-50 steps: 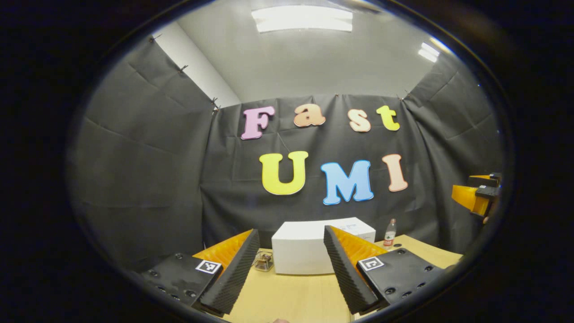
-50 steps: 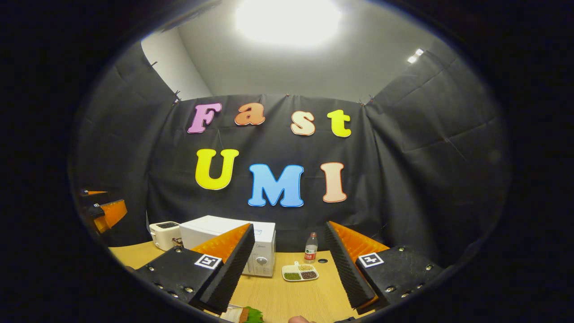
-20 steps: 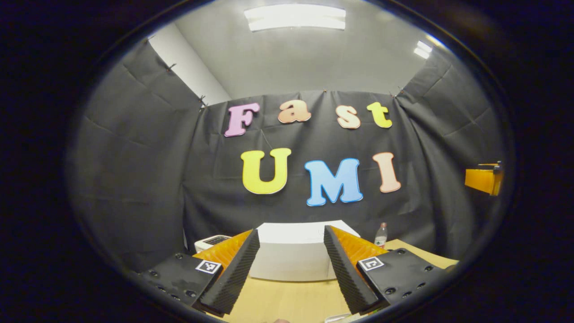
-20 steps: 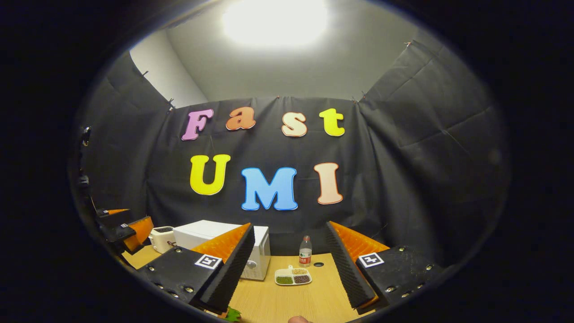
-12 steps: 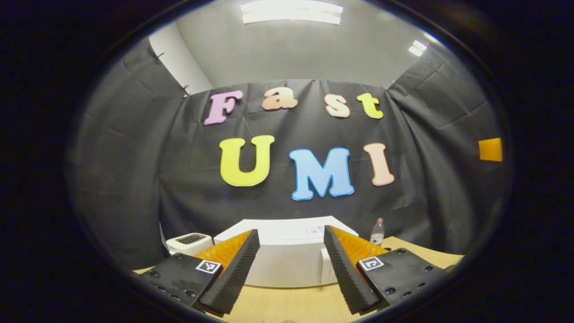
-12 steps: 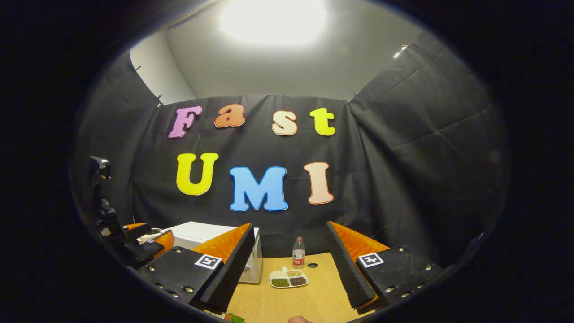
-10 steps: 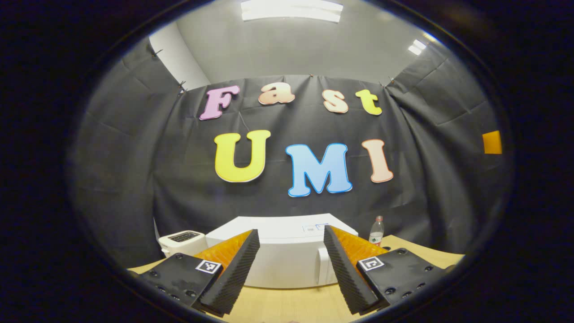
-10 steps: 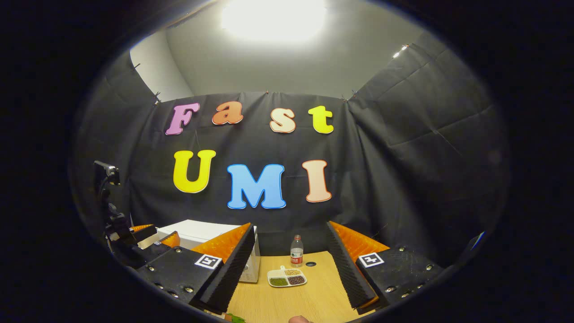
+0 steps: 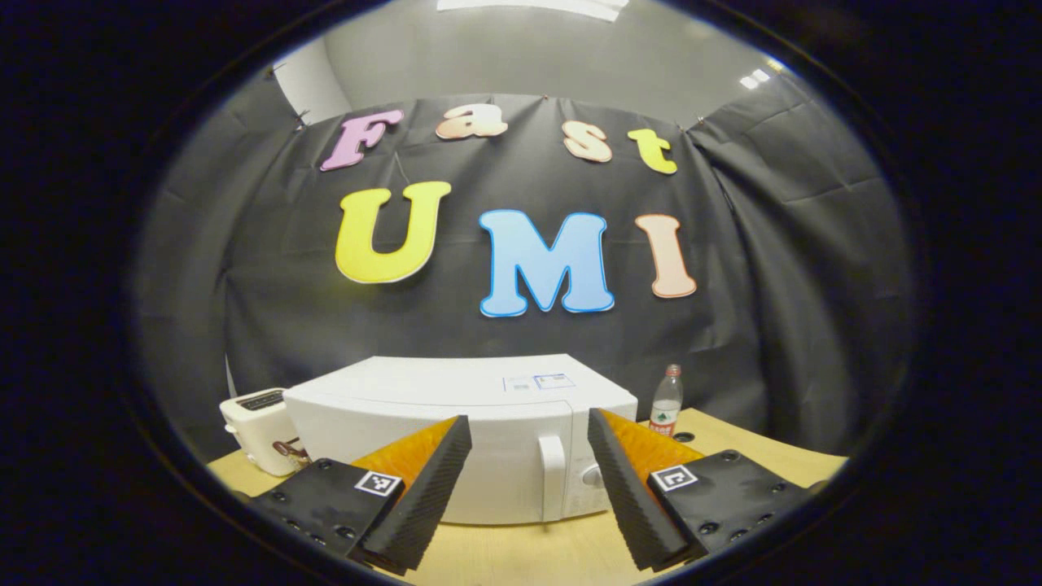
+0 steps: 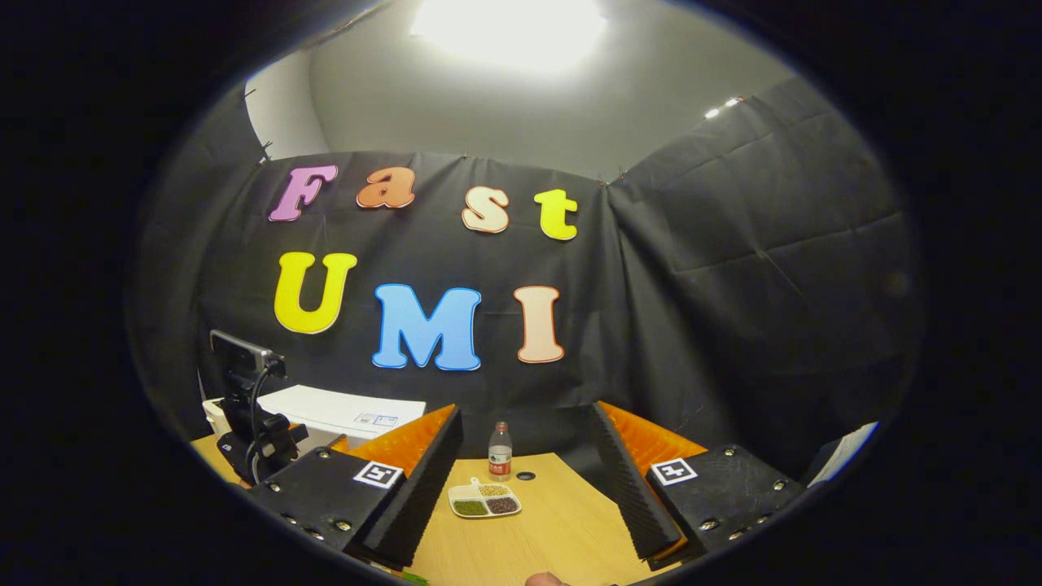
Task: Open the microwave oven with the left hand, put the food in, and close the microwave oven.
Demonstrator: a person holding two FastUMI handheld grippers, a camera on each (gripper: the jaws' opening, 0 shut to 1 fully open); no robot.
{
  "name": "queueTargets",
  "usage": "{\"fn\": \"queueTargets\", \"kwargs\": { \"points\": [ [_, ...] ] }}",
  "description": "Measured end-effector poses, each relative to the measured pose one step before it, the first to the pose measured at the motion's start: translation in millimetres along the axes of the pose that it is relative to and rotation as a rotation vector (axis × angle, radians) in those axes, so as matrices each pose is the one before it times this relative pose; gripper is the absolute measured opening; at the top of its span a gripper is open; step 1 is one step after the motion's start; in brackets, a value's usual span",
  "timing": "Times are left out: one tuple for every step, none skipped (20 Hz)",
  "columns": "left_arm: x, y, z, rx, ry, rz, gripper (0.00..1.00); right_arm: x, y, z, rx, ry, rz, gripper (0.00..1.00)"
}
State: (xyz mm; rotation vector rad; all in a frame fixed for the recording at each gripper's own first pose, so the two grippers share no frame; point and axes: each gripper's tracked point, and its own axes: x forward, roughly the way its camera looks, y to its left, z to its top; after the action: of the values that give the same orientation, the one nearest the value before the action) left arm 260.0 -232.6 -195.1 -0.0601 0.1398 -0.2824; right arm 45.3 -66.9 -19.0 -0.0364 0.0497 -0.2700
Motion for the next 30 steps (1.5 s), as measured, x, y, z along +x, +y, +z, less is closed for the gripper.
{"fn": "queueTargets", "kwargs": {
  "points": [
    [8.05, -2.03, -7.39, 0.00609, 0.01243, -0.00381, 0.99, 0.2, -0.86, -1.99, -0.00761, 0.00759, -0.01337, 0.95],
    [6.86, -3.01, -9.19, 0.0045, 0.01228, -0.00832, 0.99, 0.59, -0.62, -2.38, -0.00732, 0.00609, -0.01086, 0.95],
    [6.5, -2.28, -8.62, 0.00436, 0.01256, -0.00546, 0.95, -0.15, 0.34, -1.56, -0.00593, 0.00677, -0.009, 0.95],
    [7.32, -2.04, -9.57, 0.0032, 0.01785, -0.00734, 0.92, -0.74, -0.44, -2.25, -0.00401, 0.00505, -0.00911, 0.95],
    [6.66, -1.41, -8.68, 0.00522, 0.01752, -0.00178, 0.92, -0.62, 0.44, -0.91, -0.00165, 0.0052, -0.00893, 0.95],
    [5.71, -0.91, -10.76, 0.0032, 0.01769, -0.002, 0.88, -0.78, -0.33, -1.16, -0.00116, 0.0037, -0.00654, 0.95],
    [6.08, -2.89, -7.65, 0.00111, 0.01918, -0.00475, 0.92, -0.78, 0.16, 0.74, -0.00402, 0.00048, -0.00554, 0.95],
    [6.89, -0.45, -6.41, 0.00332, 0.01595, 0.00095, 0.83, -0.37, -1.09, -0.3, -0.00769, 0.00006, -0.00742, 0.95],
    [5.99, -3.17, -8.16, 0.00531, 0.01755, -0.00285, 0.84, -1.05, -1.53, 0.38, -0.00808, 0.00007, -0.00719, 0.95],
    [5.09, -2.24, -4.95, 0.00683, 0.01416, -0.00104, 0.81, -1.16, -1.24, -0.52, -0.00535, 0.00168, -0.00521, 0.95],
    [4.35, -1.38, -3.4, 0.00406, 0.0096, -0.00215, 0.78, -0.09, -1.31, 0.39, -0.00188, 0.0021, -0.00446, 0.95],
    [1.54, -3.99, -4.03, 0.00055, 0.00719, -0.00895, 0.74, -0.21, -1.77, -1.07, -0.00155, 0.0028, -0.00429, 0.95],
    [3.08, -1.08, -1.33, 0.00182, -0.00642, 0.00463, 0.67, -0.97, -1.82, 0.05, -0.00068, 0.00281, -0.00437, 0.95],
    [1.48, -1.48, 0.63, 0.00389, 0.00197, -0.00662, 0.62, -1.49, -2.53, -0.8, 0.00187, 0.00199, -0.00545, 0.95],
    [1.89, -1.83, -0.48, 0.00355, 0.00263, -0.00095, 0.58, -0.98, -0.79, 0.22, 0.00279, 0.00059, -0.00156, 0.95],
    [4.59, -1.54, -0.86, 0.00085, 0.0026, -0.00359, 0.58, -0.93, -1.01, -0.66, -0.00097, 0.0034, -0.0007, 0.95],
    [-5.15, 2.66, 2.7, 0.00873, -0.00442, 0.02888, 0.62, -0.35, -0.98, -0.02, -0.00398, 0.00173, -0.0016, 0.95],
    [3.71, 0.21, -0.57, 0.00019, 0.00427, -0.00105, 0.4, -0.51, -1.67, 0.75, -0.00312, -0.00131, -0.0009, 0.95],
    [4.89, 0.72, -1.84, -0.00606, 0.00727, -0.00136, 0.38, -0.56, -0.31, 2.72, -0.00074, -0.00478, 0.0008, 0.95],
    [-2.44, -0.93, 0.22, -0.00973, 0.00238, -0.00071, 0.39, -1.75, -0.88, 1.57, -0.00121, -0.00597, 0.00136, 0.95],
    [-0.38, -0.43, -0.84, -0.00507, 0.00447, -0.00281, 0.36, -0.07, -0.1, 1.24, -0.00396, -0.00326, 0.00229, 0.95],
    [-0.45, -0.91, -0.1, -0.00436, 0.00017, -0.00163, 0.28, -0.35, -0.05, 0.32, -0.00491, -0.00148, 0.00284, 0.95],
    [-1.75, -0.17, 1.15, -0.00282, -0.00101, 0.00236, 0.3, -1.4, -0.5, 0.87, -0.00374, -0.00131, 0.00344, 0.95],
    [1.38, 1.72, -1.71, 0.00712, 0.00465, 0.00715, 0.23, -2.27, -1.16, 0.78, -0.00141, -0.00059, 0.00329, 0.95],
    [-1.5, -0.26, 1.26, 0.00314, 0.00228, 0.00215, 0.22, -1.12, -0.94, 0.83, 0.00079, -0.00161, 0.00156, 0.95],
    [0.77, -0.12, 0.05, -0.00202, 0.00105, -0.00373, 0.15, -1.98, -1.69, 0.26, 0.00122, -0.0023, 0.00223, 0.95],
    [-1.39, -0.6, -0.43, -0.0037, 0.00751, -0.00785, 0.13, -1.85, -0.09, 0.71, 0.00034, -0.0015, 0.00446, 0.95],
    [0.2, -0.09, 0.79, -0.00862, 0.00711, -0.00509, 0.17, -2.07, 0.01, 0.46, -0.00034, -0.00363, 0.00771, 0.95],
    [-0.66, 0.15, -0.46, -0.01194, 0.00791, -0.00318, 0.13, -1.94, -0.1, 1.08, -0.00412, -0.00439, 0.00398, 0.95],
    [-0.19, 0.27, 1.45, -0.00342, 0.00333, -0.00168, 0.11, -0.23, -0.92, 0.06, -0.00757, -0.00377, 0.00186, 0.95]
  ]
}}
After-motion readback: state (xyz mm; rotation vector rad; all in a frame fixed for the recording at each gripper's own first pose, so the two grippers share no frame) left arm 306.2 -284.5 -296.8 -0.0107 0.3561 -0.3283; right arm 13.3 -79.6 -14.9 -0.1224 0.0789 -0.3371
